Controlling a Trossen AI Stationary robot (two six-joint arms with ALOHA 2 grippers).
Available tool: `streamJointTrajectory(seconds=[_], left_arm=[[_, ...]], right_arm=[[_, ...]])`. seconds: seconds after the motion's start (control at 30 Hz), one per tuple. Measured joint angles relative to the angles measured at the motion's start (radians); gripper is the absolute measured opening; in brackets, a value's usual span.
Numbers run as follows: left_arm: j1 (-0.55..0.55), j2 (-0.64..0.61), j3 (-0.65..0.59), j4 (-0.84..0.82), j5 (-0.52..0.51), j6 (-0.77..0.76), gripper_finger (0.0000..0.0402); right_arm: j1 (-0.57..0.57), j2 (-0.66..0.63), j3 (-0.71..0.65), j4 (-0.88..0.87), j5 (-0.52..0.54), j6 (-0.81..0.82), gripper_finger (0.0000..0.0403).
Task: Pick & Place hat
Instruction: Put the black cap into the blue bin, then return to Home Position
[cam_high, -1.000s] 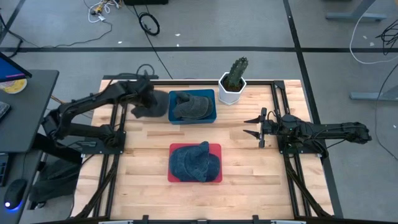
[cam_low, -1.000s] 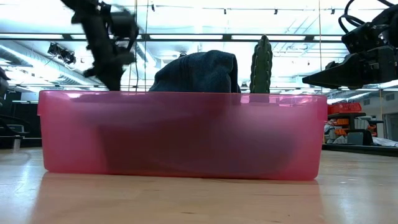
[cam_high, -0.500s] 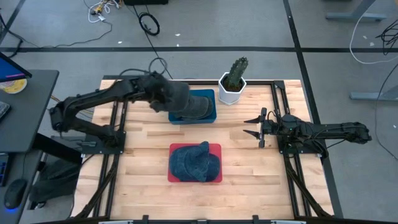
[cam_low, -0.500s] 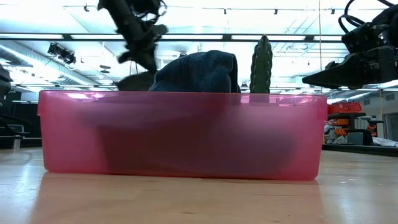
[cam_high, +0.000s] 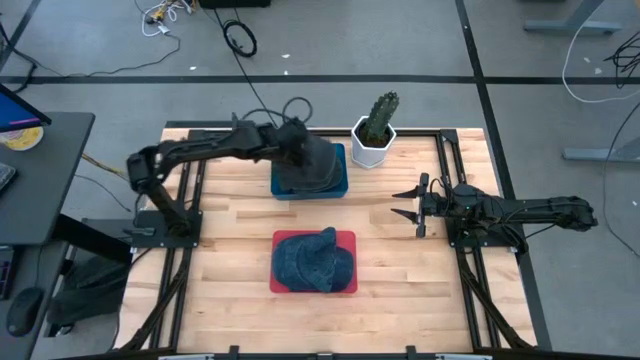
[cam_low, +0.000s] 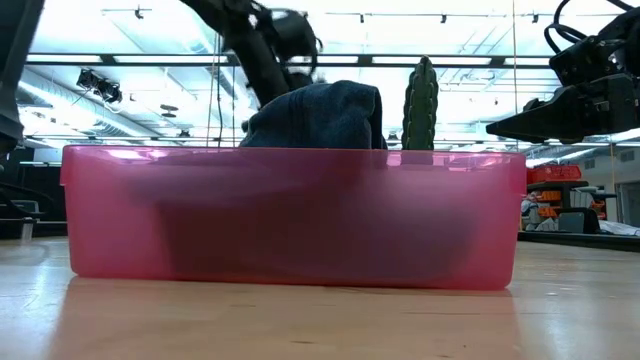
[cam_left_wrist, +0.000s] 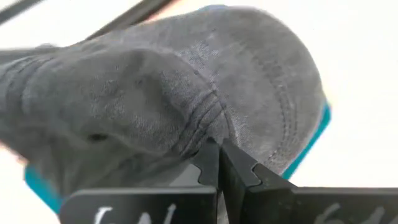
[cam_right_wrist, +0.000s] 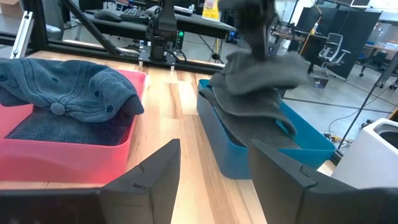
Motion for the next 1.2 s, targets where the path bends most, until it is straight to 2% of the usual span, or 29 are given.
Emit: streamJointTrajectory(seconds=[0.23,0.43,0.57,0.7,0.97,1.2], left_arm=[[-0.01,0.19,0.001,0.052,0.0,-0.002,0.0004],[-0.009,0.258,0.005,0.142,0.003,-0.013,0.0009],[-0.013,0.251,0.003,0.148,0.007,0.007,0.0008],[-0.02,0.232,0.001,0.146,0.01,0.028,0.0025],[-0.047,0.182,-0.004,0.112,0.04,0.108,0.01],[-0.077,0.075,-0.003,0.085,0.061,0.19,0.0153]], right_arm=[[0.0,0.0,0.0,0.0,0.0,0.0,0.0193],[0.0,0.0,0.0,0.0,0.0,0.0,0.0193],[0.0,0.0,0.0,0.0,0.0,0.0,0.0193],[0.0,0.0,0.0,0.0,0.0,0.0,0.0193],[0.0,0.0,0.0,0.002,0.0,0.0,0.0193],[0.0,0.0,0.0,0.006,0.0,0.0,0.0193]])
